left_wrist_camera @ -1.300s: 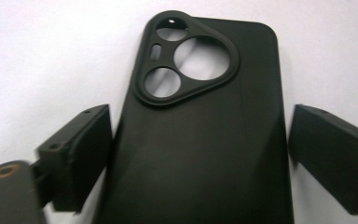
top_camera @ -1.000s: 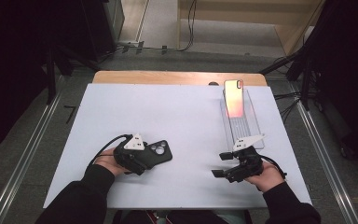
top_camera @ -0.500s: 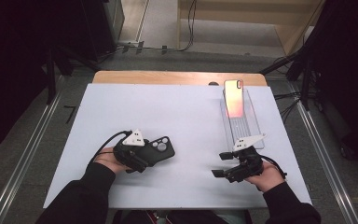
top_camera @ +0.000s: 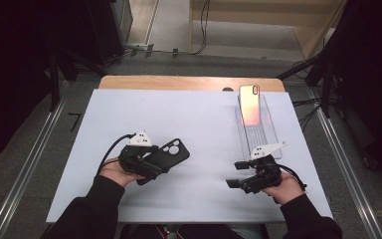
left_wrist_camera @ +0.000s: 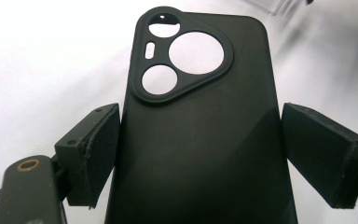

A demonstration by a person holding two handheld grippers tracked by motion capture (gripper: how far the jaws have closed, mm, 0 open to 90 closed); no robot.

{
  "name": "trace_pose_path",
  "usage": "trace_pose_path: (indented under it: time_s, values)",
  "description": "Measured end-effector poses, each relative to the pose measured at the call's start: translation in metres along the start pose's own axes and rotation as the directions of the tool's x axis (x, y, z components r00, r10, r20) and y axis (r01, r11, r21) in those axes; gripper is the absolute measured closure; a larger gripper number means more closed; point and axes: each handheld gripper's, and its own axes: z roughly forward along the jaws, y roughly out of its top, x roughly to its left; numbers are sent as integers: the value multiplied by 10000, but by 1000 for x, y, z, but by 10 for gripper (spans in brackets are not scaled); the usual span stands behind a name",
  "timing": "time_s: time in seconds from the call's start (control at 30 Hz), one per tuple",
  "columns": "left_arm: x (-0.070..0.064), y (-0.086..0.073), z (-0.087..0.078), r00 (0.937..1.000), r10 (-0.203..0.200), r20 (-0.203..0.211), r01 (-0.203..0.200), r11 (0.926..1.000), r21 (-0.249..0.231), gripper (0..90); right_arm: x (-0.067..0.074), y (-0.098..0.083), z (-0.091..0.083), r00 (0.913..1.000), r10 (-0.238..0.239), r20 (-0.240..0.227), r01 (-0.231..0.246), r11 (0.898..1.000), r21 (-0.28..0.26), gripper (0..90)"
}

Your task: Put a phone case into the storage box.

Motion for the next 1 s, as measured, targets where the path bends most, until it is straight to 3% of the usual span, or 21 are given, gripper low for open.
trace_pose_path:
  time_s: [0.1,0.2,0.37,0.6,0.83,1.0]
  values:
    - [-4,3,-1,9996,-275,-55,274,9996,-117,148,0,0,-2,9999,109,-15,-109,9999,-73,200]
    - [-8,6,-1,9969,-674,-405,663,9974,-285,148,0,2,-4,9996,270,-7,-270,9994,-212,199]
    - [-11,8,1,9849,-1376,-1051,1324,9897,-552,148,1,6,-5,9972,752,16,-751,9966,-341,193]
    - [-16,11,3,9726,-1862,-1392,1769,9813,-764,149,3,12,-11,9876,1564,126,-1545,9830,-988,194]
    - [-21,13,5,9584,-2242,-1766,2077,9723,-1073,148,8,16,-11,9835,1741,499,-1682,9803,-1037,205]
    - [-24,12,10,9431,-2524,-2164,2252,9638,-1428,148,11,19,-12,9773,1990,731,-1884,9733,-1312,208]
